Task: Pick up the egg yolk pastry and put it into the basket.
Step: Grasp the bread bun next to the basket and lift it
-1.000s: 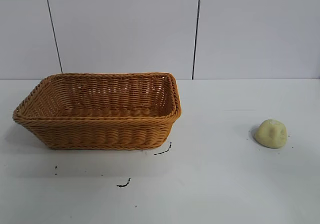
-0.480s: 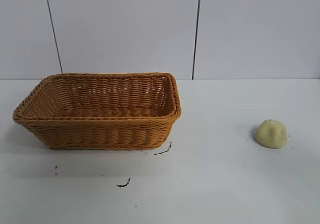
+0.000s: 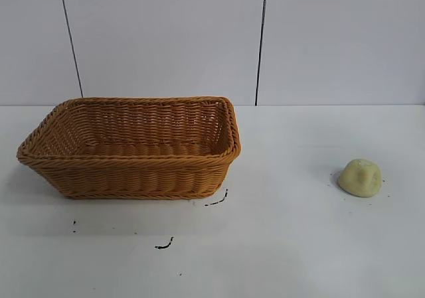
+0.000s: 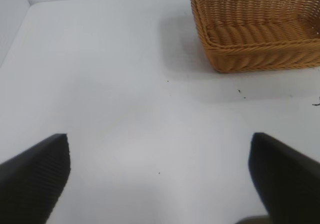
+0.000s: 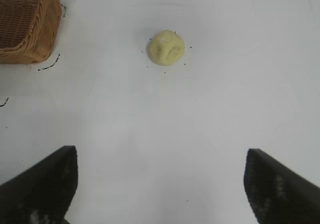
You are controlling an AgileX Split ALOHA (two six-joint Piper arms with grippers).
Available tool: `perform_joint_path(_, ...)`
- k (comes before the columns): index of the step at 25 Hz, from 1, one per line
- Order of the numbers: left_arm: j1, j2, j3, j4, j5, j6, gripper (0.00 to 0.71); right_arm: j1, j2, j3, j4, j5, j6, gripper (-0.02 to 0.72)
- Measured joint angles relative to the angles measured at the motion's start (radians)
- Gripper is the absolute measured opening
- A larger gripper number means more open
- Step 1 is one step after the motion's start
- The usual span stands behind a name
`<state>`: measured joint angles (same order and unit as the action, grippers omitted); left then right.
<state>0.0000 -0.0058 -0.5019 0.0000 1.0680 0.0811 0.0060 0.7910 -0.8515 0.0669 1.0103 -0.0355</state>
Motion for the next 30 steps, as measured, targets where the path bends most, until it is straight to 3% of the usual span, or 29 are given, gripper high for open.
perform_joint_path(18,0.000,0.000,0.000,0.000,0.000,0.000,0.697,0.000,0.930,-0.576,-0.008,0.074,-0.022,0.634)
perform_joint_path(30,0.000,0.000,0.000,0.000,0.000,0.000,0.697,0.013,1.192,-0.632,-0.009,0.023,-0.052,0.634)
